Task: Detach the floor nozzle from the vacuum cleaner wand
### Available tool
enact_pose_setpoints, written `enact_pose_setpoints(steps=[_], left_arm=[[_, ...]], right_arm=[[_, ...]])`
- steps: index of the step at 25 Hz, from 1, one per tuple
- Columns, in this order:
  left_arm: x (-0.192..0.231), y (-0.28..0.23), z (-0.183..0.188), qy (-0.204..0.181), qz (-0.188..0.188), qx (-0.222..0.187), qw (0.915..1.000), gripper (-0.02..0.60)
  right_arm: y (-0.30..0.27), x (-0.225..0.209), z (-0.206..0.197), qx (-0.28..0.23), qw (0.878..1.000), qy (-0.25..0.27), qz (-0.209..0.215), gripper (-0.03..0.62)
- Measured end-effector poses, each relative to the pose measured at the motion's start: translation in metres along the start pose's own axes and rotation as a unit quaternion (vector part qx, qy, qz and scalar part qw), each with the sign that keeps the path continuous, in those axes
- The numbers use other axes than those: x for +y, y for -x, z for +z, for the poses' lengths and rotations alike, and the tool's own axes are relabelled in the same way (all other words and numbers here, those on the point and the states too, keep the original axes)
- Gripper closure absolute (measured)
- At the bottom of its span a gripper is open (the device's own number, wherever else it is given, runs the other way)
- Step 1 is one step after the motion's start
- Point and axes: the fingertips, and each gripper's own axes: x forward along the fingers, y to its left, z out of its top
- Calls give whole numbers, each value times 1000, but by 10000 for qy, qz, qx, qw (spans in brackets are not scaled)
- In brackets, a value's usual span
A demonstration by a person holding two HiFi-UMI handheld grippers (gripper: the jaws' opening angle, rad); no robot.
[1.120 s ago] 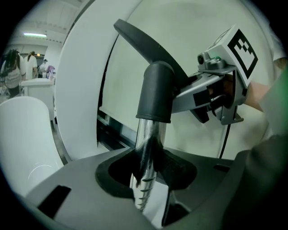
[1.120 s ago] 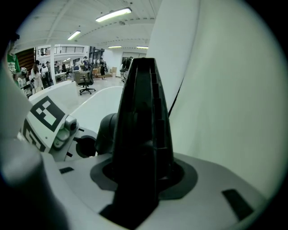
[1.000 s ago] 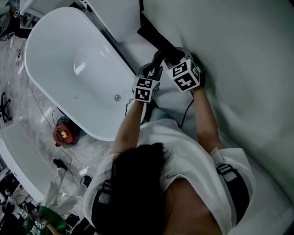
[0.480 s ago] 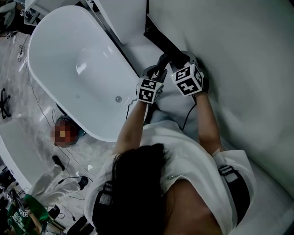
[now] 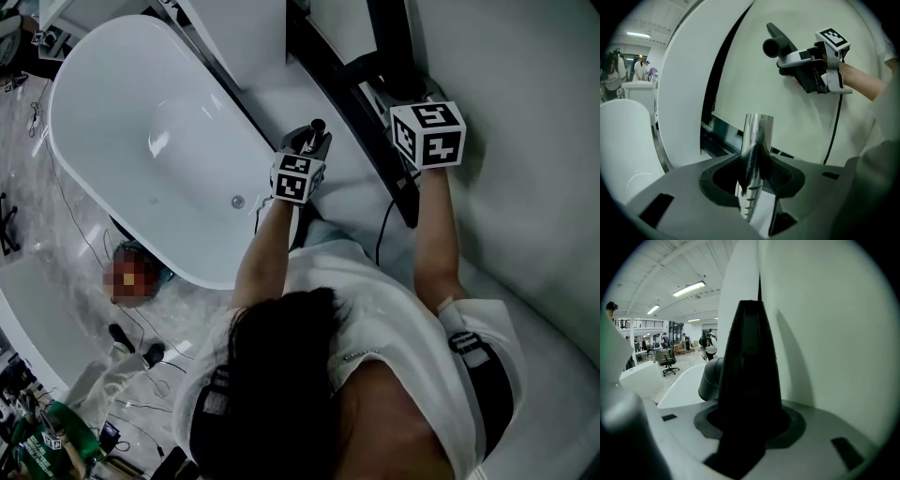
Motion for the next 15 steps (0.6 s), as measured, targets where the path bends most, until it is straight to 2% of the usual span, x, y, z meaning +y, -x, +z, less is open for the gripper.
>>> enact_pose_setpoints(steps=[7,10,15], left_arm=[[-4,4,-1,311,6,79,9995,415],[-10,7,21,210,-123,-85,9997,384],[-11,29,45,408,-185,-463,9979,351]], right_arm=[[-3,20,-21,-9,9982,-522,309,395],[-4,14,-24,-21,9969,-719,308,395],[0,16,-31,-111,9951,-955,210,395]])
